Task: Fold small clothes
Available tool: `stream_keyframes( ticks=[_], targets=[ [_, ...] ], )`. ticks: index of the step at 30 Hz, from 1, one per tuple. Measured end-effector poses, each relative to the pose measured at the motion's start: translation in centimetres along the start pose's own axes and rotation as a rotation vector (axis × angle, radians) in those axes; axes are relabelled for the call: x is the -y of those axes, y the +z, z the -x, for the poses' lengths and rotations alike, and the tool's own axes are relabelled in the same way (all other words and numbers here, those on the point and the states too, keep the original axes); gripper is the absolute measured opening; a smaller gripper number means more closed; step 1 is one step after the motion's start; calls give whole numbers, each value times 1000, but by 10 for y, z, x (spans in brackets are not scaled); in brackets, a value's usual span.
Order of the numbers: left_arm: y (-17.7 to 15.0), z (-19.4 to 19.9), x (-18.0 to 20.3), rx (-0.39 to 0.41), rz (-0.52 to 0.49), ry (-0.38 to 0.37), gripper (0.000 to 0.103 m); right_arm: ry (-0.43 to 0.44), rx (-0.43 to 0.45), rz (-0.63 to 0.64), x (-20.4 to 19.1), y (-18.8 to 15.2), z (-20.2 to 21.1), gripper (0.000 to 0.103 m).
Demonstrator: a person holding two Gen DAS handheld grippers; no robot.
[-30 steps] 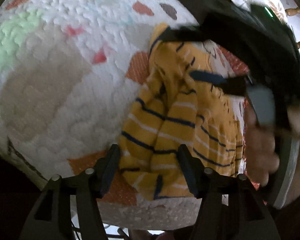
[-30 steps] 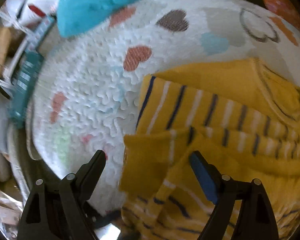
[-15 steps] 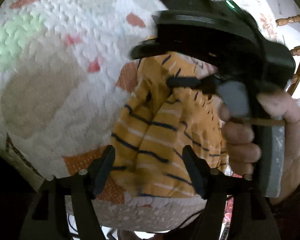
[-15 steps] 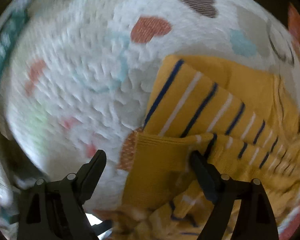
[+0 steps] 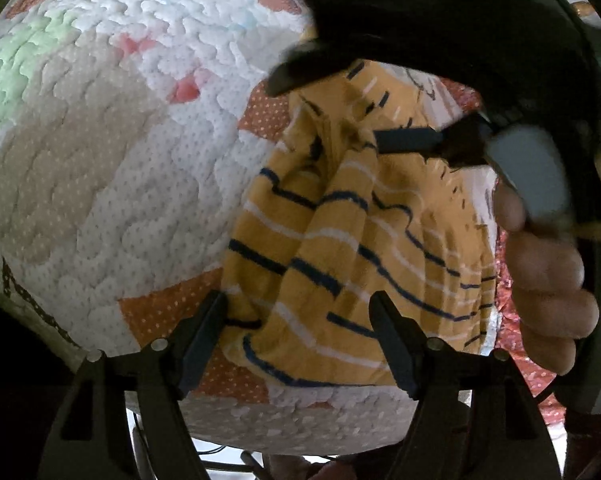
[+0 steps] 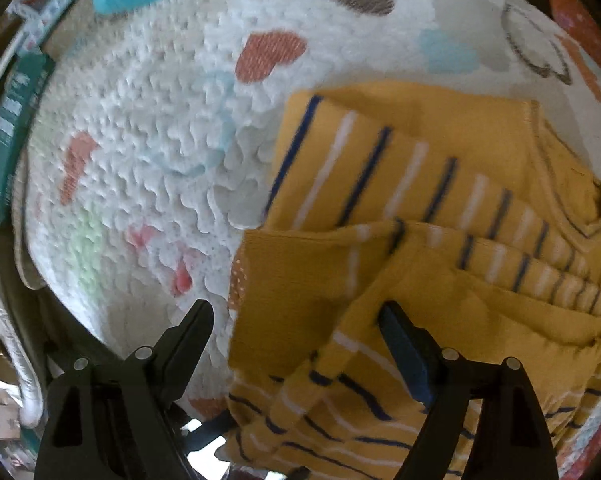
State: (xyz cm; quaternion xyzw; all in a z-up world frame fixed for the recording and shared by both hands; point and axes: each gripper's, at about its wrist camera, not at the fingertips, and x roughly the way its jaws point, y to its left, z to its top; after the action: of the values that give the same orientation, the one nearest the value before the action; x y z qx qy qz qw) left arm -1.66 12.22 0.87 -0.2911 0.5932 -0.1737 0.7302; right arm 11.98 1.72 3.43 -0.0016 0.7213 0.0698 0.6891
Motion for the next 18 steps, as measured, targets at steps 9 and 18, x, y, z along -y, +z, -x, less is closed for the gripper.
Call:
stream_keyframes(
  ticks=[9, 18],
  targets=[
    [1, -3, 7, -12, -3, 35, 16, -340, -24, 203, -39, -1, -21, 45],
    [-7, 20, 96, 18, -174, 10, 15, -99, 211, 83, 30, -41, 62, 18]
  ],
)
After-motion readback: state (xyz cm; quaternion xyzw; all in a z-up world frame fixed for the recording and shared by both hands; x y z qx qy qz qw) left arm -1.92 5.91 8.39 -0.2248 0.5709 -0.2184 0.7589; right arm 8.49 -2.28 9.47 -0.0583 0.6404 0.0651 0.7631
